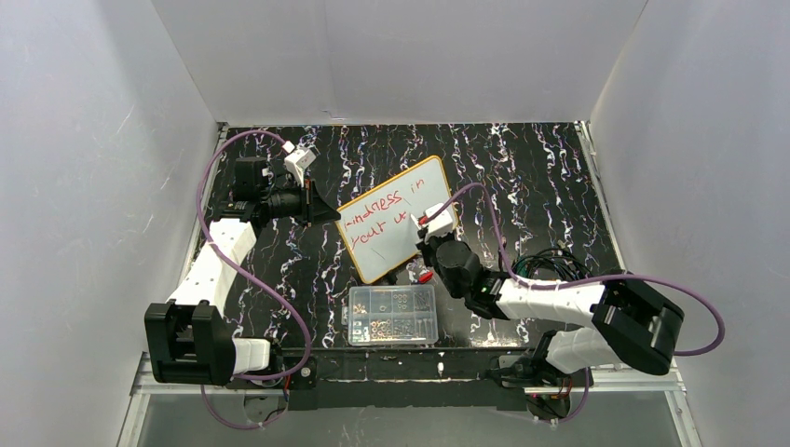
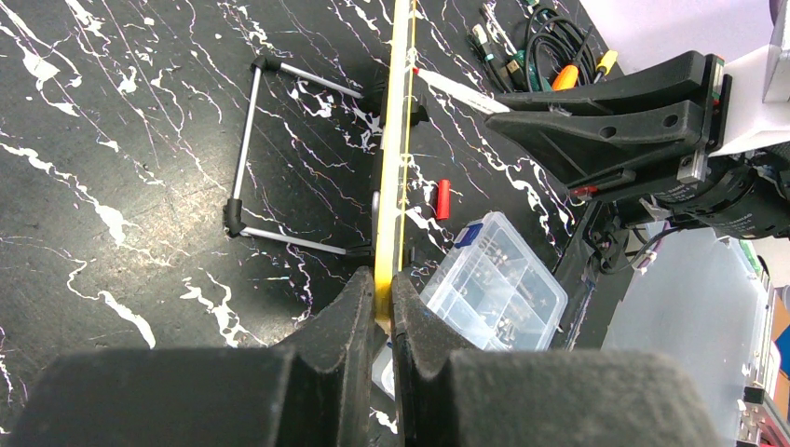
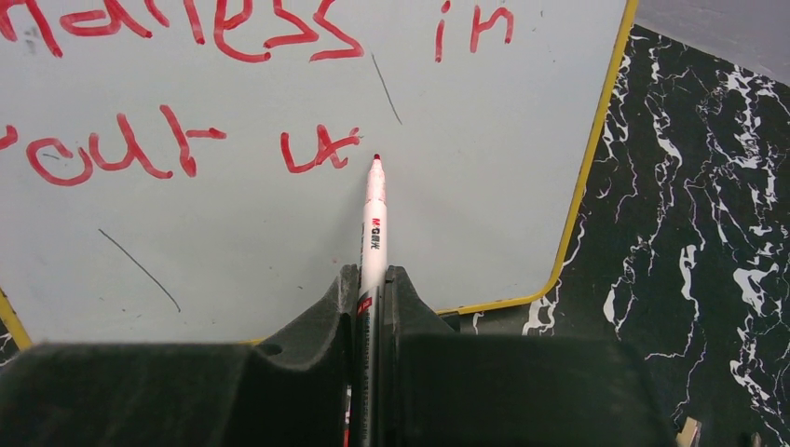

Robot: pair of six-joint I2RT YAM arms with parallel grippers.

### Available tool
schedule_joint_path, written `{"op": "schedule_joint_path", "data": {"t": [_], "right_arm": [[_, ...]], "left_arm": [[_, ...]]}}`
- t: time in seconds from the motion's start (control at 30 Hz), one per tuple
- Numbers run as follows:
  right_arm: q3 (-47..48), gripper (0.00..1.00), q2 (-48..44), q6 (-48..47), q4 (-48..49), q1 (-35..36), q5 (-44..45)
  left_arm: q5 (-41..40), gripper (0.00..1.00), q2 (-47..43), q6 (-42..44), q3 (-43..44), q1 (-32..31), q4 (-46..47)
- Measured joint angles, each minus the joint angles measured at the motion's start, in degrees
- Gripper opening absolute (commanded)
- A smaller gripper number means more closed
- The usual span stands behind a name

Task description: Write a sentence on the whiteboard

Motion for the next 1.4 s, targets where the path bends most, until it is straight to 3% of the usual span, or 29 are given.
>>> {"op": "schedule_joint_path", "data": {"t": [1.03, 1.4], "right_arm": [[0.9, 0.01, 1.7, -0.9, 1.2, -1.1, -1.8], [0.8, 0.01, 1.7, 0.2, -0.9, -0.9, 2.1]], "left_arm": [[-0.2, 0.0, 0.0, -0.1, 0.0, 0.0, 0.0], [-0.2, 0.0, 0.0, -0.1, 0.0, 0.0, 0.0]]}}
